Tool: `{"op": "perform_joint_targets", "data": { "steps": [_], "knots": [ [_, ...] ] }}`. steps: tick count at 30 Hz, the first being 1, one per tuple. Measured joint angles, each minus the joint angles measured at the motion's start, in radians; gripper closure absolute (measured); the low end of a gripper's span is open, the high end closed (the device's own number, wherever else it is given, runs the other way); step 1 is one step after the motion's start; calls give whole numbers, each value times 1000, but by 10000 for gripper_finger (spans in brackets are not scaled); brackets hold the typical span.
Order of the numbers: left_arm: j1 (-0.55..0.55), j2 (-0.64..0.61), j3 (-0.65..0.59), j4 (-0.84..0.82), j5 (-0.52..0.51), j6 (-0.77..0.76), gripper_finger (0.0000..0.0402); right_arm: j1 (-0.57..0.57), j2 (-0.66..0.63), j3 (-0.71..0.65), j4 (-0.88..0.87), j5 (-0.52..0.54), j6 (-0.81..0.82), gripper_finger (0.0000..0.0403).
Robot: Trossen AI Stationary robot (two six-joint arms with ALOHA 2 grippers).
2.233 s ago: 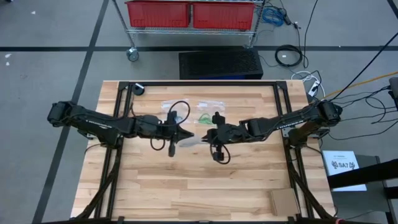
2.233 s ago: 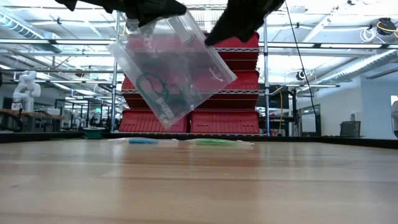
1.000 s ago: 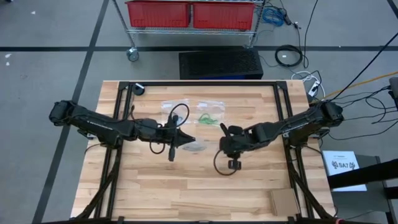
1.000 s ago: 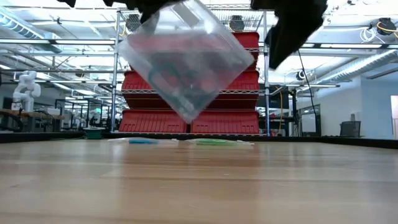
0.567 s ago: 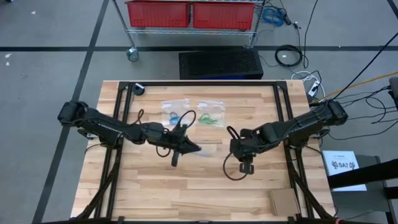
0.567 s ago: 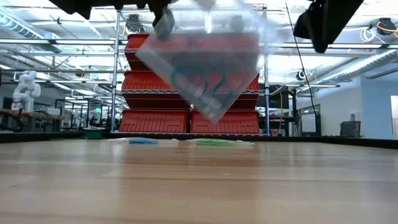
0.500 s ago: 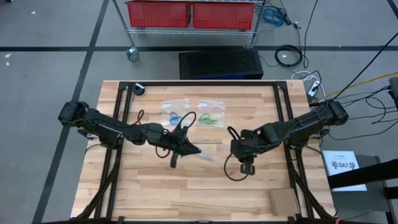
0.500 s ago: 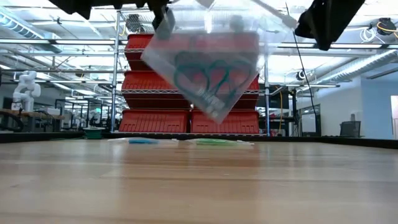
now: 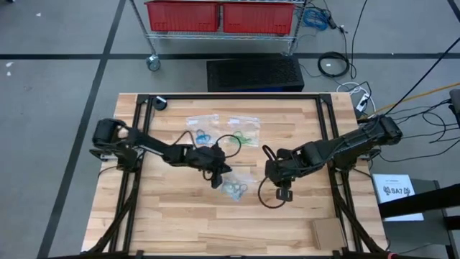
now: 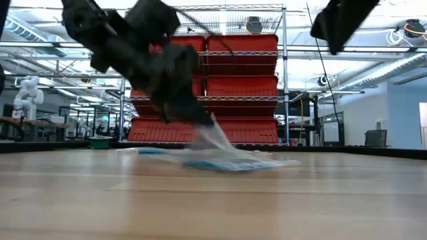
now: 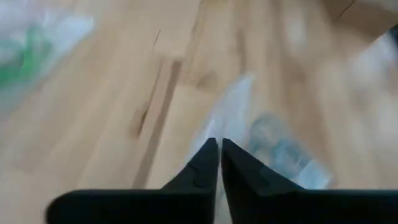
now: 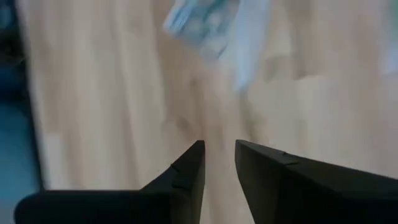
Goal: Sort rubber bands
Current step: Move the transparent zip bags aligned to the other transparent zip bag
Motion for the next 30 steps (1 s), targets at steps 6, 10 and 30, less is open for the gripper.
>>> {"op": "perform_joint_targets", "data": {
  "steps": [6,10,30],
  "knots": [
    [40,28,3,8,75,-7,301,-30,43,-14,110,124,-34,324],
    [61,-48,23,12,89,24,258,-44,67,-90,270,140,-75,334],
    [158,-285,25,-399,3,177,294,-56,250,-391,916,92,-55,402]
  ]
}}
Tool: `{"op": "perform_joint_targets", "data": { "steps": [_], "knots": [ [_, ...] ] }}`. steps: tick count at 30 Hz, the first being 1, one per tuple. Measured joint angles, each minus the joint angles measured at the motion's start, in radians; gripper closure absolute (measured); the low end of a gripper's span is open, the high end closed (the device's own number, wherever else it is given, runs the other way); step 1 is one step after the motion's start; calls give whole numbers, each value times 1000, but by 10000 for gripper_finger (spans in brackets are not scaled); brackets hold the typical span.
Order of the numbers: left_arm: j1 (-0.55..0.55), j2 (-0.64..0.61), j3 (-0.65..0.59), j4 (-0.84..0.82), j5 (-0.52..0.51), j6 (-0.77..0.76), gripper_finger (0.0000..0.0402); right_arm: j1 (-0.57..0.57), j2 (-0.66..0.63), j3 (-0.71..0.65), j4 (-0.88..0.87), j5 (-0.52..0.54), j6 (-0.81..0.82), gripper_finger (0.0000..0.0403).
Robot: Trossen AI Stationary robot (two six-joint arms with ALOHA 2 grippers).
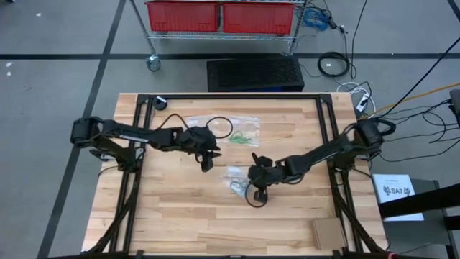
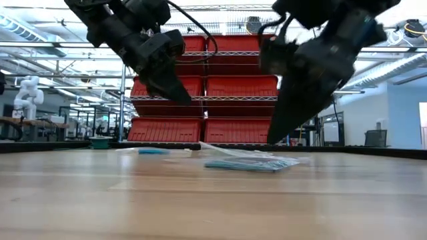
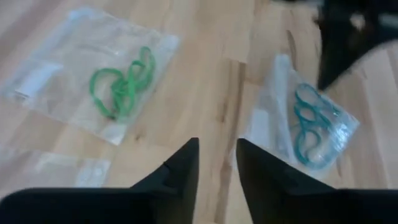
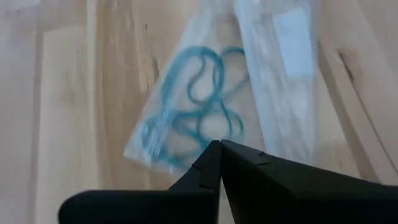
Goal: Sort rubber bands
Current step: Move the transparent zip bags aligned to the other transparent zip bag
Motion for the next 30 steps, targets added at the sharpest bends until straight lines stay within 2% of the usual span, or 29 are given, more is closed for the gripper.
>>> {"op": "perform_joint_targets", "data": {
  "steps": [3,7,12,17,18,19,23,26,30],
  "knots": [
    [-5,0,0,30,-54,6,328,-26,56,7,66,-2,-47,402],
    [-4,0,0,37,-58,29,388,-58,108,38,54,35,-84,403],
    [-5,0,0,32,-45,30,390,-82,113,68,33,111,-105,403],
    [-5,0,0,30,-38,28,397,-80,41,100,-45,339,-124,403],
    [-5,0,0,29,-38,28,398,-79,23,101,-55,358,-129,403],
    [-5,0,0,30,-37,28,397,-80,10,101,-58,341,-143,403],
    [-5,0,0,34,-37,28,398,-77,14,101,-24,95,-207,403],
    [-5,0,-2,40,-44,28,399,-61,69,101,28,65,-228,403],
    [-6,0,-58,179,-59,-9,400,-54,127,101,82,67,-254,403]
  ]
}}
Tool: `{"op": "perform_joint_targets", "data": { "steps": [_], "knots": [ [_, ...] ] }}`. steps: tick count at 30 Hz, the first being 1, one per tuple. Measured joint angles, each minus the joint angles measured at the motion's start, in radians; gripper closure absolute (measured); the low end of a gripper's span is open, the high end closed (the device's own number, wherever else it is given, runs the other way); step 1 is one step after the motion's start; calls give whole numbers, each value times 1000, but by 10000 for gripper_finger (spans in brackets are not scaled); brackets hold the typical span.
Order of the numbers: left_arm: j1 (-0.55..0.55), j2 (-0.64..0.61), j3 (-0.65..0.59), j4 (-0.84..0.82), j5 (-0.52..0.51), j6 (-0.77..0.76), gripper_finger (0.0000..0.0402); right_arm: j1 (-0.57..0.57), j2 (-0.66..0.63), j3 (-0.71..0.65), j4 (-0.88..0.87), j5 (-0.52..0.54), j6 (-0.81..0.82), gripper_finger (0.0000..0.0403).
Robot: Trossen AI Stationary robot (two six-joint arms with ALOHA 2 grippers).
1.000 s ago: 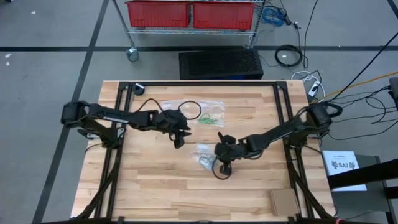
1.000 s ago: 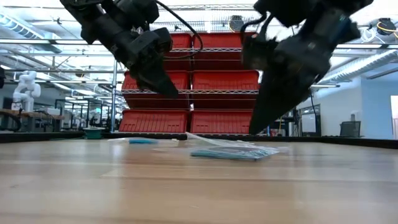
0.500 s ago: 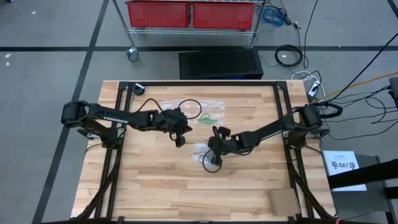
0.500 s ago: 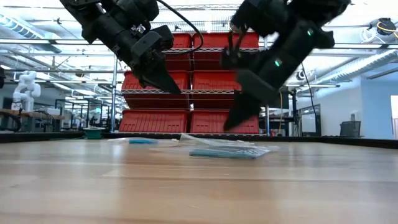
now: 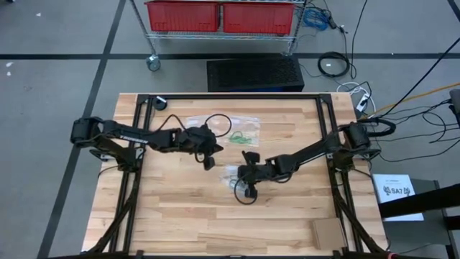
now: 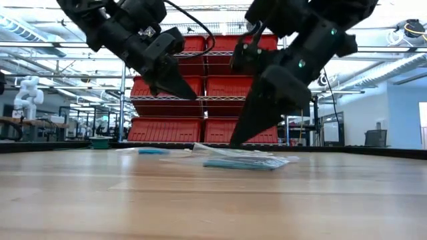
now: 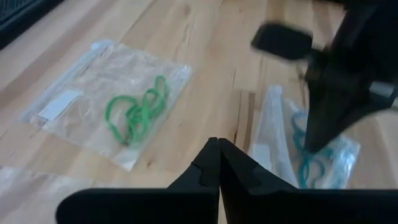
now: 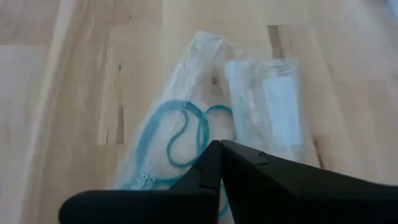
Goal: Sort rubber bands
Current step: Move the transparent zip bags aligned to the other transparent zip bag
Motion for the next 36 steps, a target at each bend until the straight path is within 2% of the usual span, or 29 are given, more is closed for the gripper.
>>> {"op": "perform_joint_targets", "data": {
  "steps": [3,7,16,18,19,22,23,25,28,33,36],
  "knots": [
    [-1,0,-52,113,0,-21,400,-3,28,0,5,1,0,403],
    [-1,0,-88,173,0,-44,400,-23,40,0,5,13,0,403],
    [-1,0,-115,196,0,-70,401,-42,-60,0,-21,328,30,403],
    [-4,0,-115,197,0,-70,401,-43,-95,0,-52,362,47,403],
    [-6,-4,-115,197,0,-69,401,-47,-108,0,-57,326,48,403],
    [-14,-31,-116,186,0,-52,401,-49,-103,2,-35,34,32,403],
    [-18,-47,-121,185,0,-45,401,-38,-85,2,-16,-22,34,403],
    [-22,-66,-130,188,5,-42,401,-17,-48,1,-24,-42,50,403],
    [-31,-65,-144,155,73,-43,401,-4,8,0,-57,-27,68,403],
    [-77,5,-156,135,217,41,401,3,33,3,-82,-127,64,403],
    [-110,73,-156,160,228,100,401,5,31,3,-79,-197,47,403]
  ]
}}
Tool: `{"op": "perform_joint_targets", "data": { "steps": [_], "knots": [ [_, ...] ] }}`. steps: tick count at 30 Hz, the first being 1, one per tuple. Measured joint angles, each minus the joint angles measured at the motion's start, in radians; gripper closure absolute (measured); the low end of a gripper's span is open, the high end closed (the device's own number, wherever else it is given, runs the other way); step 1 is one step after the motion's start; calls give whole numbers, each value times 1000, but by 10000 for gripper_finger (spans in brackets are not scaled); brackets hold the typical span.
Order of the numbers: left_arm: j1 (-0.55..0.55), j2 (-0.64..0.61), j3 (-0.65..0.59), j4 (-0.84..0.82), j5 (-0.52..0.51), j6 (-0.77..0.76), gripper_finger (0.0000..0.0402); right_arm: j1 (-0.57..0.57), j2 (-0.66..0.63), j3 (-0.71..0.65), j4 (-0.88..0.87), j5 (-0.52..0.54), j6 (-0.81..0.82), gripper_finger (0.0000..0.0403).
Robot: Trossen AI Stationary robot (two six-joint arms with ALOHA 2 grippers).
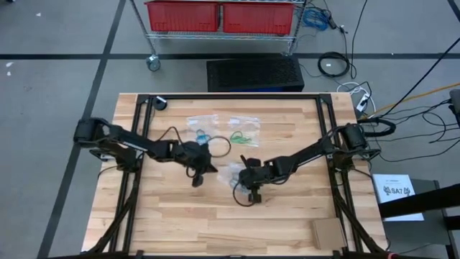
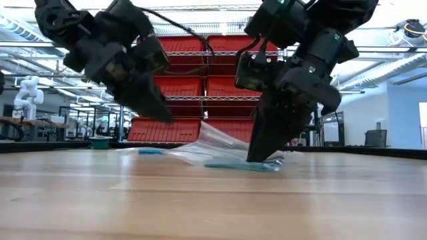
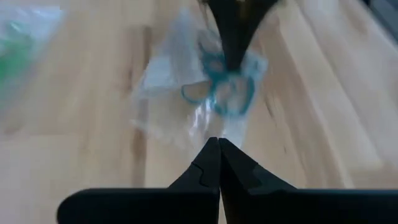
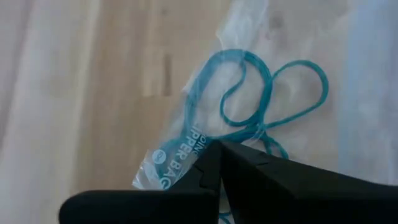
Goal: Sort rubber bands
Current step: Move the transparent zip bags aligned to the other transparent zip bag
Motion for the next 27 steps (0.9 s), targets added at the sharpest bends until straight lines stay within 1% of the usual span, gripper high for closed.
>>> {"op": "perform_joint_targets", "data": {
  "steps": [4,7,13,17,19,22,24,27],
  "knots": [
    [-24,86,13,84,7,13,401,0,0,-1,-4,-61,-18,403],
    [-39,130,44,144,31,14,401,0,0,-1,-5,-71,-25,403],
    [-40,221,115,145,28,40,401,1,0,-2,-6,-76,-29,403],
    [-36,280,148,142,-55,52,401,2,0,-2,-8,-95,-29,403],
    [-26,284,150,142,-124,57,401,3,0,-2,-8,-104,-29,403],
    [0,254,150,138,-225,45,401,13,-2,-3,-11,-125,-29,403],
    [26,222,150,142,-247,41,401,21,-8,-4,-23,-146,-29,403],
    [67,172,150,116,-260,37,401,30,-34,-6,-70,-139,-48,403]
  ]
}}
